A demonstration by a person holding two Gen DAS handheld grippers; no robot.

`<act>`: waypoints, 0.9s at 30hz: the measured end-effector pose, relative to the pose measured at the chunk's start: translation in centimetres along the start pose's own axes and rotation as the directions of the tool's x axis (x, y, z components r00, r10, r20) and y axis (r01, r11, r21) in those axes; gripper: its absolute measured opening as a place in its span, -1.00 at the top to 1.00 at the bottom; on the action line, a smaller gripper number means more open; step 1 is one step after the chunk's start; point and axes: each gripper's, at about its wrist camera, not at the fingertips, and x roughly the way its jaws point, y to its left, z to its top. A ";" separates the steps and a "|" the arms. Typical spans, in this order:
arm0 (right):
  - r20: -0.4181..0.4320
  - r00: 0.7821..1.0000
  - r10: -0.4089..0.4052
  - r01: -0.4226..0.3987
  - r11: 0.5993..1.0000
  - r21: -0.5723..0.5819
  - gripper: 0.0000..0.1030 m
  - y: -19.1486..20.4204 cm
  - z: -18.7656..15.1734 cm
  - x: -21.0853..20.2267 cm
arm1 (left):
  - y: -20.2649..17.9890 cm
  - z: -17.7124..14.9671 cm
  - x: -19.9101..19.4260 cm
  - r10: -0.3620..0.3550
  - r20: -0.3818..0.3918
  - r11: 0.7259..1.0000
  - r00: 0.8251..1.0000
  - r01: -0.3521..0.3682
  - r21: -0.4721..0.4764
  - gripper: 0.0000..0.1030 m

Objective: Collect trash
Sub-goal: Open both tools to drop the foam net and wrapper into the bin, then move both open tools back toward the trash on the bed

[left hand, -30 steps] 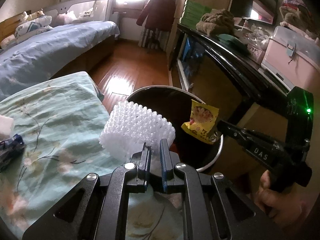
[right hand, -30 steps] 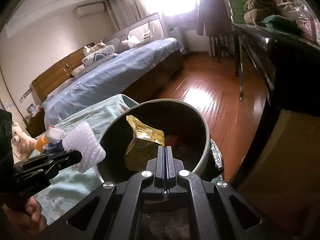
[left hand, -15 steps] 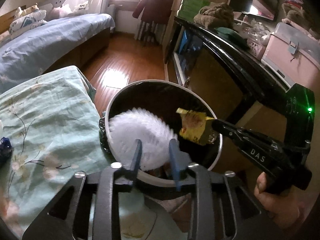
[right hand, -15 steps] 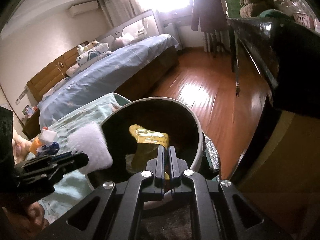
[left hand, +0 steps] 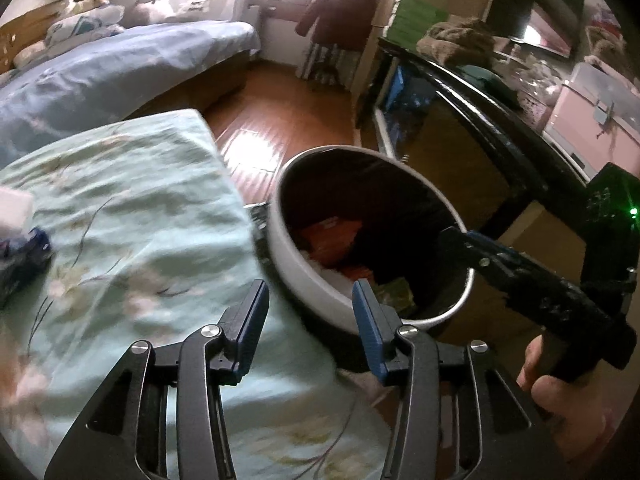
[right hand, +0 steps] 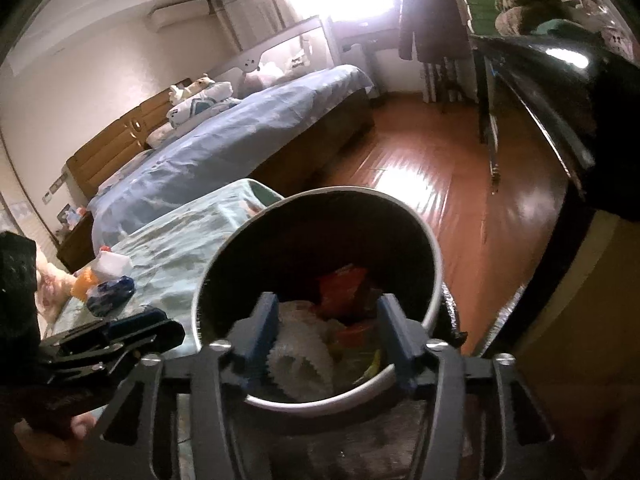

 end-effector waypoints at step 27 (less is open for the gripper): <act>-0.073 0.975 0.211 -0.220 0.964 -0.149 -0.76 11.6 -1.8 1.7 | 14.3 -6.5 -9.0 0.222 0.072 0.928 0.972 -0.188 -0.322 0.16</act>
